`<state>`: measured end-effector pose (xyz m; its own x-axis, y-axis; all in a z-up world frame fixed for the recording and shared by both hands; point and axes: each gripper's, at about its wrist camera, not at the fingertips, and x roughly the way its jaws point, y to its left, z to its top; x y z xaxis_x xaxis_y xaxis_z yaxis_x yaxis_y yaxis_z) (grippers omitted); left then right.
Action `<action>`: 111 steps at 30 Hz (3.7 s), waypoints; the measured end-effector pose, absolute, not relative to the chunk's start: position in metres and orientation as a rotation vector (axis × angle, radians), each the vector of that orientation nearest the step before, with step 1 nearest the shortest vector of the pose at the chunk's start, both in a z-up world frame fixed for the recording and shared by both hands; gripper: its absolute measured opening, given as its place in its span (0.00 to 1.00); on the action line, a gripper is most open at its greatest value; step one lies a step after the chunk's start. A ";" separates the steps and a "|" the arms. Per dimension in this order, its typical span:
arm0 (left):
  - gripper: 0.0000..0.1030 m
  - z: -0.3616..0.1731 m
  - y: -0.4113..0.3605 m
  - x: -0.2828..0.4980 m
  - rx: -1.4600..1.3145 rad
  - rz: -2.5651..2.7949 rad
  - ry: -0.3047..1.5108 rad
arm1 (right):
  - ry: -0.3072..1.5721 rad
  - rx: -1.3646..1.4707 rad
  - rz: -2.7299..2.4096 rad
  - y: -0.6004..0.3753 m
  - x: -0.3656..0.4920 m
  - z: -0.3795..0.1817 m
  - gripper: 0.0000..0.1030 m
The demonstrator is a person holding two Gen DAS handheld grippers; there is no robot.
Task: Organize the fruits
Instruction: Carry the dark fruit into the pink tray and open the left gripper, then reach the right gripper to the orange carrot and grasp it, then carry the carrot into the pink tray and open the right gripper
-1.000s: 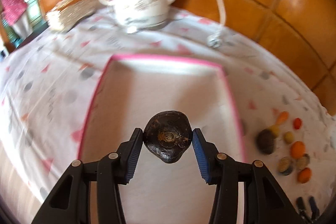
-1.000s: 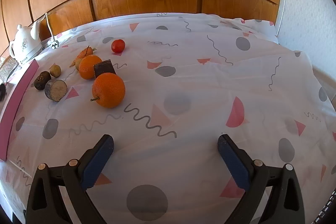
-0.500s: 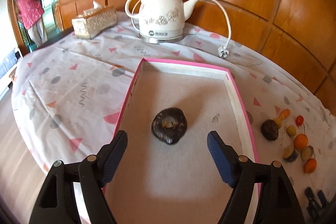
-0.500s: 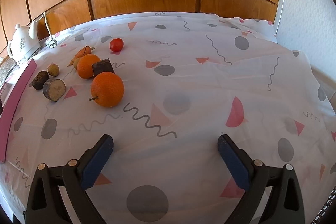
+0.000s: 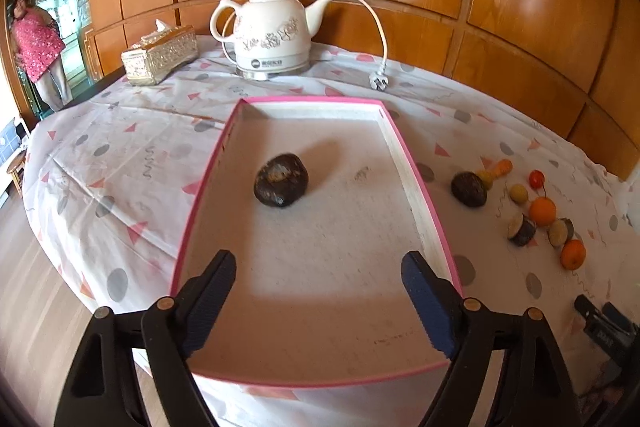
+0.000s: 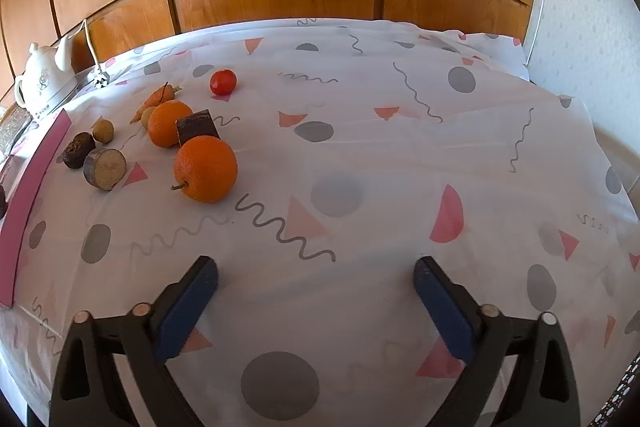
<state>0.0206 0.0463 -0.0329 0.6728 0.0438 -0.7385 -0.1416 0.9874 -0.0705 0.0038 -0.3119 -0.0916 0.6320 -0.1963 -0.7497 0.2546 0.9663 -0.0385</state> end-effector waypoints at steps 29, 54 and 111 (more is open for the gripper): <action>0.90 -0.028 0.070 0.003 -0.187 0.139 0.780 | 0.892 0.131 0.116 -0.215 0.182 -0.035 0.46; 0.91 -0.029 0.083 0.001 -0.240 0.160 0.785 | 0.874 0.053 0.281 -0.176 0.182 -0.023 0.16; 0.93 -0.018 0.096 -0.019 -0.316 0.207 0.761 | 0.805 -0.049 0.322 -0.125 0.042 -0.032 0.34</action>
<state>-0.0193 0.0964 -0.0185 0.7076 0.0697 -0.7032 -0.2958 0.9330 -0.2051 0.0421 -0.1250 -0.0316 0.6472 0.2646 -0.7149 -0.3015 0.9502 0.0788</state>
